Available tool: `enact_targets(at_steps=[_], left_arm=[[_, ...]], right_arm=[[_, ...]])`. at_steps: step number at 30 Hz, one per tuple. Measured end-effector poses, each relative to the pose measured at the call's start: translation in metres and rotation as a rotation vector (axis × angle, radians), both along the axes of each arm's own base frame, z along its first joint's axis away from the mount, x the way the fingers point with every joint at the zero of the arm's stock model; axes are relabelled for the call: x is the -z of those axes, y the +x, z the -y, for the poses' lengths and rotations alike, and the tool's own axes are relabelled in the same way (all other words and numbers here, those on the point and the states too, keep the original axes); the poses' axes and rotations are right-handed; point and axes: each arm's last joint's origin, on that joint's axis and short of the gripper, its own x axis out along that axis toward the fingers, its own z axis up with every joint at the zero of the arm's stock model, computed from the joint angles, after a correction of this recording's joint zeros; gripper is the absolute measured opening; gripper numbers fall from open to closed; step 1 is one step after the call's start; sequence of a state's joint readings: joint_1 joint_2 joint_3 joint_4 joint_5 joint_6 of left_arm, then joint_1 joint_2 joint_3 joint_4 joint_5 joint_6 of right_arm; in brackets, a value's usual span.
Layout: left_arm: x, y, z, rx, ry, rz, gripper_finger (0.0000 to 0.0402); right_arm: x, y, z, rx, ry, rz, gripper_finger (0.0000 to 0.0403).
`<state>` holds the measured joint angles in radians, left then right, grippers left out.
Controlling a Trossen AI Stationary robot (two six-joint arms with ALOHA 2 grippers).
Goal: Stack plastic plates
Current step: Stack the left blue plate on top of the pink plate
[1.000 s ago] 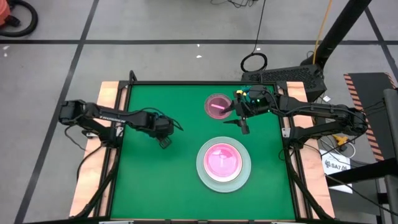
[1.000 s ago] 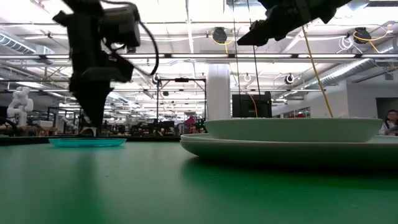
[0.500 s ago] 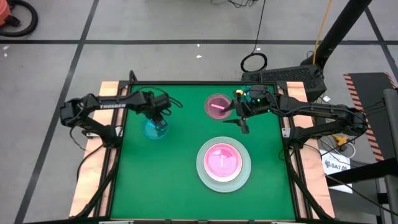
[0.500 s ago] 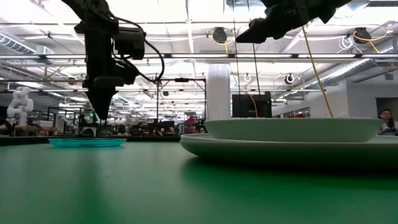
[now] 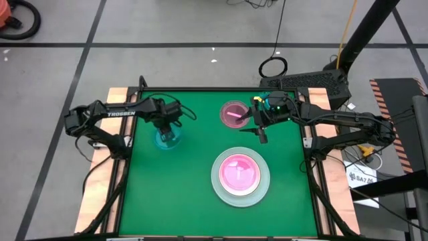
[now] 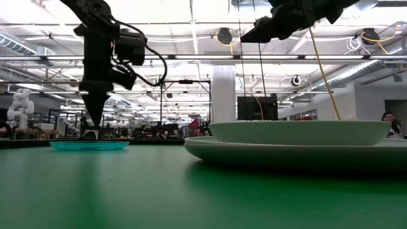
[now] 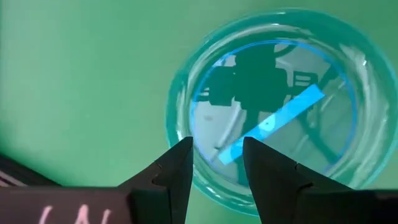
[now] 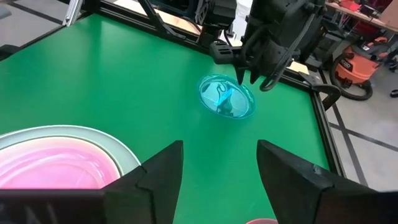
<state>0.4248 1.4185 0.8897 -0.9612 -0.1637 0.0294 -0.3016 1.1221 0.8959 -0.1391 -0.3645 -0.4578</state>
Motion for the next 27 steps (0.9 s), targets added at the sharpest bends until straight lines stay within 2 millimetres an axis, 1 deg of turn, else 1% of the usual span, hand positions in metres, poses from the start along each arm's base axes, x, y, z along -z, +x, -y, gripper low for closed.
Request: enact_targets(at_steps=[6,9,12,18,22,27], left_arm=[[-0.001,0.006,-0.005,0.233,0.061,0.015,0.0148],[-0.001,0.006,-0.01,0.306,0.077,0.016,0.0148],[-0.001,0.003,-0.018,0.321,0.058,0.03,0.0148],[-0.001,-0.001,-0.036,0.329,0.023,0.113,0.0148],[0.007,-0.003,-0.046,0.332,-0.016,0.114,0.0147],[0.022,-0.003,-0.055,0.332,-0.084,0.091,0.0147]], right_arm=[[0.0,0.0,0.0,0.0,0.002,-0.005,0.0196],[0.002,-0.001,0.0,0.003,0.013,-0.019,0.0196],[0.003,-0.001,0.0,0.011,0.035,-0.037,0.0196],[0.005,-0.002,-0.001,0.022,0.069,-0.057,0.0196],[0.005,-0.003,-0.001,0.035,0.1,-0.069,0.0196],[0.006,-0.003,-0.001,0.038,0.109,-0.077,0.0196]])
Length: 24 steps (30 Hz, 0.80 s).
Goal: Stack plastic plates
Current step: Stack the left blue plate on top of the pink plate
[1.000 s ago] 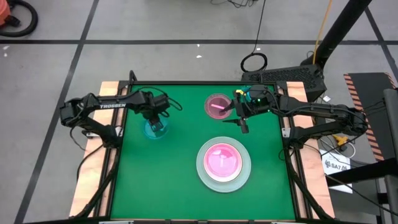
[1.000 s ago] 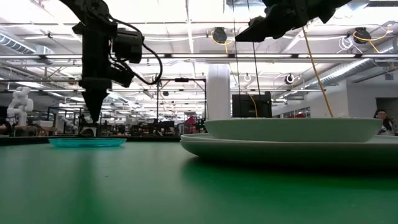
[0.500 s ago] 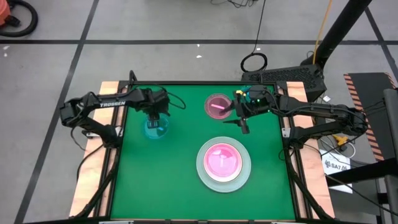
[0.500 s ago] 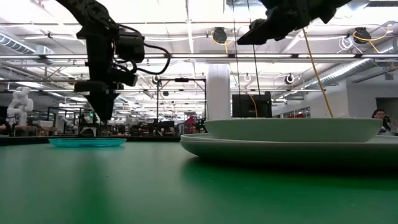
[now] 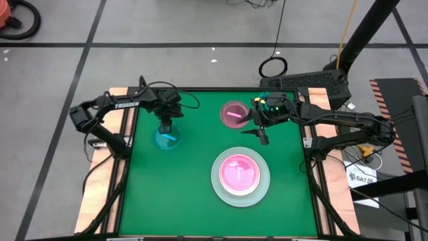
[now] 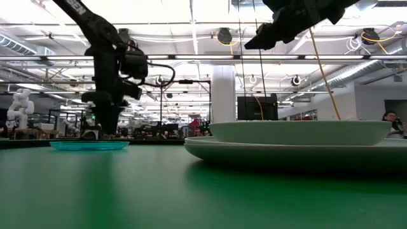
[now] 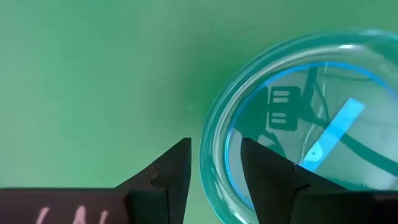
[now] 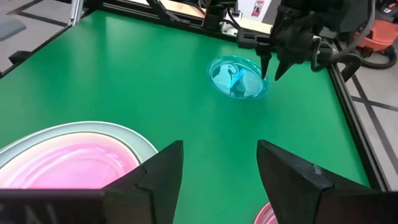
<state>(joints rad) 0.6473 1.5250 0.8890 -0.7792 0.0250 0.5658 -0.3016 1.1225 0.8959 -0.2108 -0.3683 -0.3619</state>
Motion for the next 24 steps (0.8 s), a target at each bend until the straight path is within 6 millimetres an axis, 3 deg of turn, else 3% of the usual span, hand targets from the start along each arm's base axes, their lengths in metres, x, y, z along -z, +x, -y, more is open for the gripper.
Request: enact_targets(at_steps=[10,19,24], left_arm=[[0.024,0.004,-0.01,0.001,-0.042,-0.055,0.0147],[0.019,0.002,-0.009,0.009,-0.027,-0.047,0.0147],[0.018,-0.003,-0.018,-0.017,0.009,-0.051,0.0147]], right_arm=[[0.0,0.0,0.0,0.002,0.005,-0.004,0.0196],[0.0,0.0,0.0,0.001,0.003,-0.004,0.0196],[0.0,0.0,0.0,-0.002,-0.002,-0.003,0.0196]])
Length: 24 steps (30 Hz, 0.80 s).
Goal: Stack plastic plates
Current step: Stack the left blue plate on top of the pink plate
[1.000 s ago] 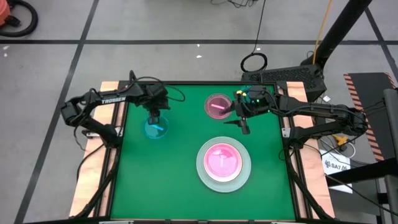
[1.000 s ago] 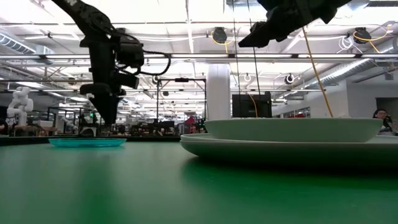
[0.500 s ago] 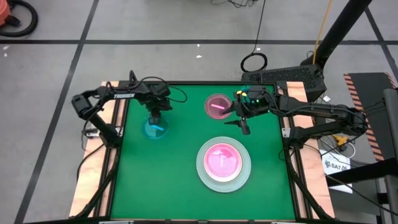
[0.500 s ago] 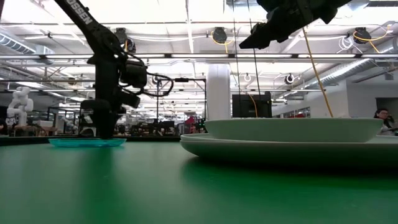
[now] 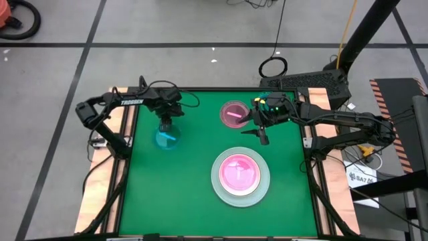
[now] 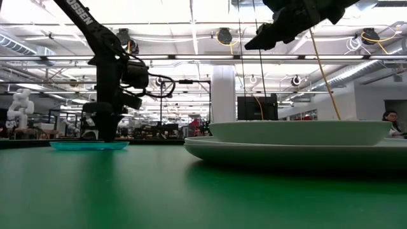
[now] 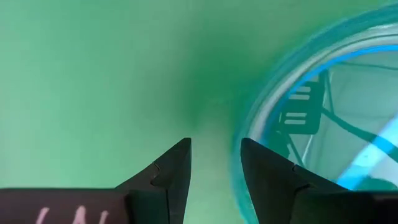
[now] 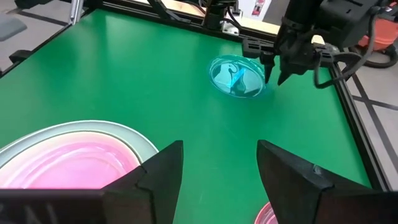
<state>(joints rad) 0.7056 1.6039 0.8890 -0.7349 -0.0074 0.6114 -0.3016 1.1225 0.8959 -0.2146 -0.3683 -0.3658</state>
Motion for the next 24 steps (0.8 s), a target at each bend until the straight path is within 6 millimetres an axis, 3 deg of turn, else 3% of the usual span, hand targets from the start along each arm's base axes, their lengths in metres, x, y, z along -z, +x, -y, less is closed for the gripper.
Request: enact_targets(at_steps=[15,24], left_arm=[[0.0,-0.008,-0.006,-0.046,-0.113,0.067,0.0147],[0.014,-0.005,-0.01,-0.057,-0.148,0.038,0.0147]], right_arm=[[0.0,0.0,0.0,-0.01,-0.018,0.002,0.0196],[0.0,0.0,0.0,-0.01,-0.018,0.002,0.0196]])
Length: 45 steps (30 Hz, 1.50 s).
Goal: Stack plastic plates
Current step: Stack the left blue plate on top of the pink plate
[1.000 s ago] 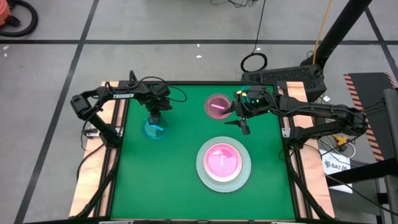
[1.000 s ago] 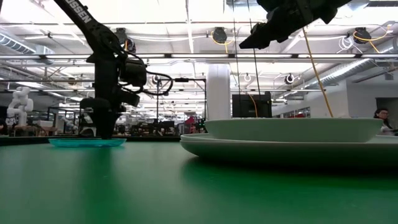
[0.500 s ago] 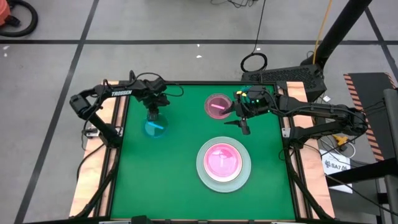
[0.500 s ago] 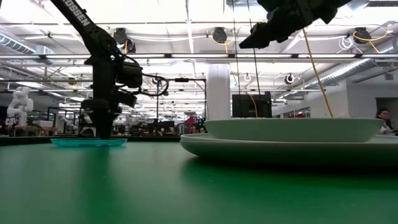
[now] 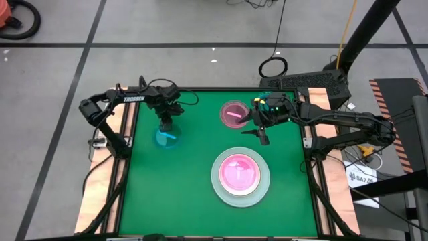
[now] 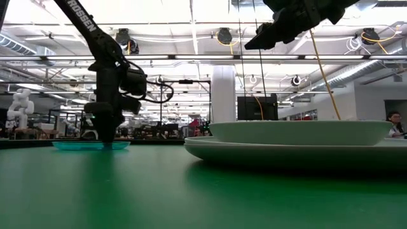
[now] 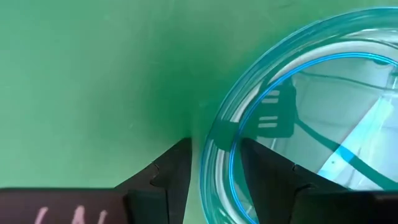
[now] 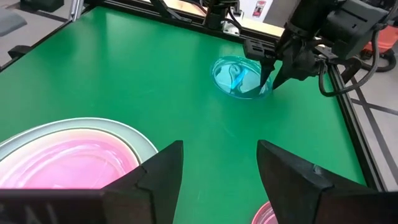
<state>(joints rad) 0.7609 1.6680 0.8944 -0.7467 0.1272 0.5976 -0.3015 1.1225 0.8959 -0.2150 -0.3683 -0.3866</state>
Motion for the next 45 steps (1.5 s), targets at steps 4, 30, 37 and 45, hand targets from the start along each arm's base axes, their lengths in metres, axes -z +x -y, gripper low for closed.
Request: enact_targets(at_steps=[4,30,37,45], left_arm=[[0.0,0.002,0.003,0.007,0.003,-0.004,0.0147],[-0.025,0.013,0.006,0.02,-0.033,0.003,0.0147],[-0.015,0.008,0.012,0.038,-0.06,-0.021,0.0147],[-0.014,0.011,0.018,0.044,-0.085,-0.011,0.0147]], right_arm=[[0.0,0.0,0.0,-0.001,0.002,-0.005,0.0196],[0.001,0.0,0.0,0.001,-0.002,-0.006,0.0196],[0.001,0.0,0.0,0.003,0.001,-0.01,0.0196],[0.002,-0.001,0.0,0.004,0.005,-0.025,0.0196]])
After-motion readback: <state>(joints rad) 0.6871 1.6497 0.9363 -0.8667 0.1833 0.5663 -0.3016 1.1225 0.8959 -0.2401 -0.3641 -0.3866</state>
